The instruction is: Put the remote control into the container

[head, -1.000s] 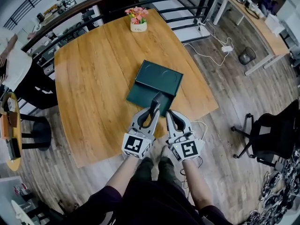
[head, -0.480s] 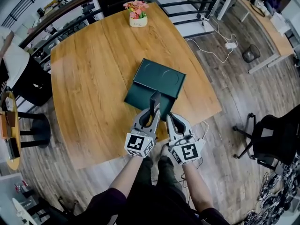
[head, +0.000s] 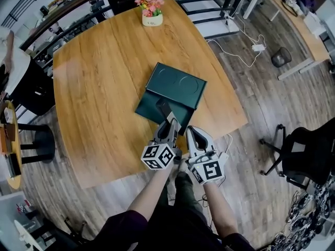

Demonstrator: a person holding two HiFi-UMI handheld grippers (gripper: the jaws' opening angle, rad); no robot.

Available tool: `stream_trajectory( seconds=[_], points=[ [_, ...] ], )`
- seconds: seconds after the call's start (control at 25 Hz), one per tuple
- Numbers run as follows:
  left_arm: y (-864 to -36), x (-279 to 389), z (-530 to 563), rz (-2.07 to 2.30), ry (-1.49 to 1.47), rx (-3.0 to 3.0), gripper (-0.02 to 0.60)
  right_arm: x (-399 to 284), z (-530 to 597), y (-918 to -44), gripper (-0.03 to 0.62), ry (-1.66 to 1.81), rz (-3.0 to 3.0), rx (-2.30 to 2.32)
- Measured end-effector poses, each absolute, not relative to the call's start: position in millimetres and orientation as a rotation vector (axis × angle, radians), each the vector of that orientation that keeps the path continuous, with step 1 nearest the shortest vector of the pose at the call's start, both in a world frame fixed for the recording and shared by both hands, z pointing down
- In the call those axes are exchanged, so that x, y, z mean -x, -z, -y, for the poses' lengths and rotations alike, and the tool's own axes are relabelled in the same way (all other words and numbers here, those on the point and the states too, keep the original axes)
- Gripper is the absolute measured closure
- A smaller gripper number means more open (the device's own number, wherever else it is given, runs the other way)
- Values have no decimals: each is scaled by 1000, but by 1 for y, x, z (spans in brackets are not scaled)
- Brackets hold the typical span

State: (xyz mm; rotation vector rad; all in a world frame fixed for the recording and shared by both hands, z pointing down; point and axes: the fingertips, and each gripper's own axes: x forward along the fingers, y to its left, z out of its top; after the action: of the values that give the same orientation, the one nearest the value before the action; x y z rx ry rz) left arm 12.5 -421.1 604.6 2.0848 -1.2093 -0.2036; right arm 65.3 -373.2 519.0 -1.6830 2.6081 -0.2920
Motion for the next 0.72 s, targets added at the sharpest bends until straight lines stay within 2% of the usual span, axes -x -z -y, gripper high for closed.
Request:
stream_trajectory(
  seconds=[0.72],
  points=[
    [-627,-20,421,1197,215,-1959,491,-78,371,-528,576,316,-2604,1698]
  ],
)
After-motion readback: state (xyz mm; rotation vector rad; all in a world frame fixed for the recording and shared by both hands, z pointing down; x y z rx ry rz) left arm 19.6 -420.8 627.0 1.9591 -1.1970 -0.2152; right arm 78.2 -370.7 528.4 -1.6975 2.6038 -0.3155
